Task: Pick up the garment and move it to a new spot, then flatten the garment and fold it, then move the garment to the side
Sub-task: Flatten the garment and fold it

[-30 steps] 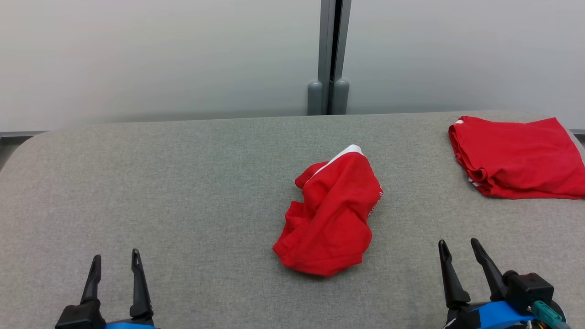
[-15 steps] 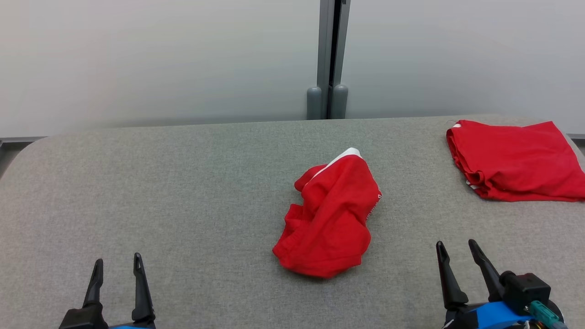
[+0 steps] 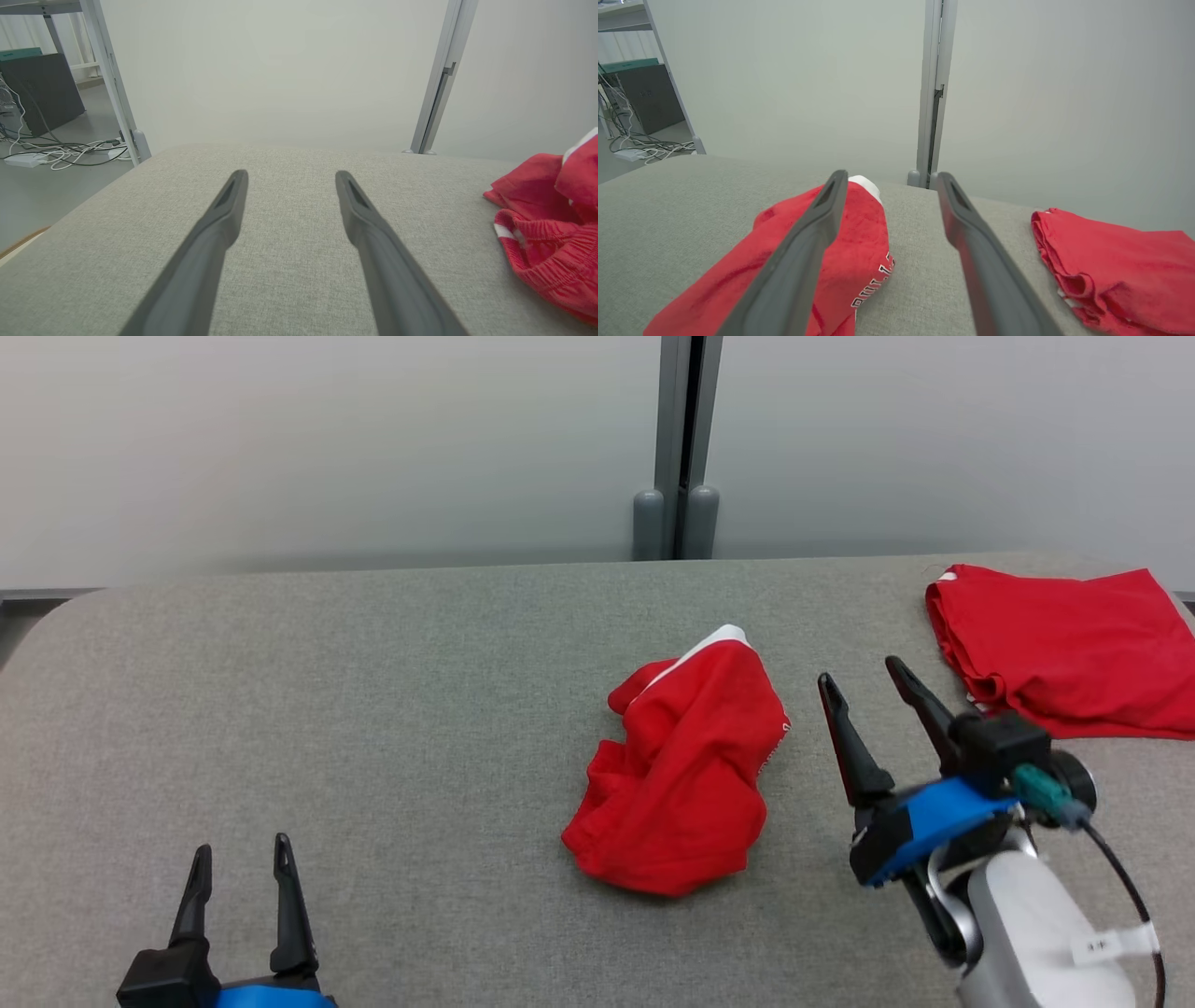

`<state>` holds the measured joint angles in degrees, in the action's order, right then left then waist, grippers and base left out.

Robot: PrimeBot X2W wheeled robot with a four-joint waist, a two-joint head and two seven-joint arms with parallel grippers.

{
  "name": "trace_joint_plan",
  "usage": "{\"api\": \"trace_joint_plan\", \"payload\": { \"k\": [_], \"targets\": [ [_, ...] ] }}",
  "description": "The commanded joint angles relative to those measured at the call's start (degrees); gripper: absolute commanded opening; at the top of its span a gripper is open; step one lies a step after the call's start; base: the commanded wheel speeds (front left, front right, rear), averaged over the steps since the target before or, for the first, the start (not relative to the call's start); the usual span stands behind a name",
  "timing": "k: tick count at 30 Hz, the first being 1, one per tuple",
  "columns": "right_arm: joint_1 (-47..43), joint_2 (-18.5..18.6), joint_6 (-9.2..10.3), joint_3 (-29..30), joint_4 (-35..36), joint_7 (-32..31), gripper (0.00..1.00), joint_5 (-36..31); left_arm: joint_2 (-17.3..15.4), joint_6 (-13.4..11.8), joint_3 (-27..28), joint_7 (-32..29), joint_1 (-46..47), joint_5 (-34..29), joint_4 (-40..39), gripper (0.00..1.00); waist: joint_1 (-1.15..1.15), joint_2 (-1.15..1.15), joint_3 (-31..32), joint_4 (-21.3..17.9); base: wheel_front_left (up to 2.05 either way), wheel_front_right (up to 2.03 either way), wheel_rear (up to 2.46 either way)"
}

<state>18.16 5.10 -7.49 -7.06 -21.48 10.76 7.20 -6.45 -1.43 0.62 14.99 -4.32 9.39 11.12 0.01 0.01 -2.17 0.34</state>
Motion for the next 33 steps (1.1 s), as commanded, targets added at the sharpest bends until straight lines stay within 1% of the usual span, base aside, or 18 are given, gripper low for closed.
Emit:
{"api": "trace_joint_plan", "payload": {
  "k": [1,7,12,18,23,24,25,26,30,33],
  "targets": [
    [3.07,0.90,-0.01,-0.72,-2.02,-1.09,1.00,0.07,0.19,0.26,-0.15,0.26,1.07,-0.46,-0.02,1.00,-0.01,-0.01,-0.74,0.53,0.00,0.00,0.00],
    [12.49,2.22,-0.01,-3.94,-12.80,-2.94,1.00,2.32,0.52,0.79,-0.38,0.26,3.14,-0.98,0.09,1.00,-0.01,-0.01,-3.72,2.27,0.00,0.00,0.00],
    [17.15,3.30,-0.01,-7.22,-23.23,-3.19,1.00,5.11,1.16,0.93,-0.79,0.26,5.14,-1.29,0.14,1.00,-0.01,-0.01,-6.82,3.82,0.00,0.00,0.00],
    [20.89,2.63,-0.01,-11.60,-33.97,-3.47,1.00,7.85,2.08,1.07,-1.81,0.26,7.12,-1.70,0.31,1.00,-0.01,-0.01,-9.48,5.44,0.00,0.00,0.00],
    [22.55,1.62,-0.01,-14.33,-40.49,-1.92,1.00,9.42,2.36,1.52,-2.05,0.26,8.44,-1.74,1.06,1.00,-0.01,-0.01,-10.02,6.40,0.00,0.00,0.00],
    [22.62,1.41,-0.01,-14.81,-41.56,-1.60,0.96,9.76,2.42,1.58,-2.03,0.26,8.48,-1.78,1.15,1.00,-0.01,-0.01,-10.00,6.48,0.00,0.00,0.00],
    [22.71,1.25,-0.01,-15.22,-42.40,-1.41,0.54,10.32,2.48,1.62,-1.98,0.26,8.45,-1.78,1.26,1.00,-0.01,-0.01,-9.93,6.53,0.00,0.00,0.00],
    [22.73,1.17,-0.01,-15.71,-43.26,-1.29,0.00,10.77,2.54,1.64,-1.91,0.26,8.43,-1.81,1.33,1.00,-0.01,-0.01,-9.79,6.54,0.00,0.00,0.00],
    [23.30,1.73,-0.01,-16.23,-44.20,1.89,0.00,12.31,2.68,1.65,-1.34,0.26,7.45,-1.82,1.57,1.00,-0.01,-0.01,-8.75,6.14,0.00,0.00,0.00],
    [23.21,1.54,-0.01,-16.73,-42.77,3.68,0.00,13.58,2.73,1.98,-0.79,0.26,7.02,-1.68,1.62,1.00,-0.01,-0.01,-7.75,5.71,0.00,0.00,0.00]
  ]
}}
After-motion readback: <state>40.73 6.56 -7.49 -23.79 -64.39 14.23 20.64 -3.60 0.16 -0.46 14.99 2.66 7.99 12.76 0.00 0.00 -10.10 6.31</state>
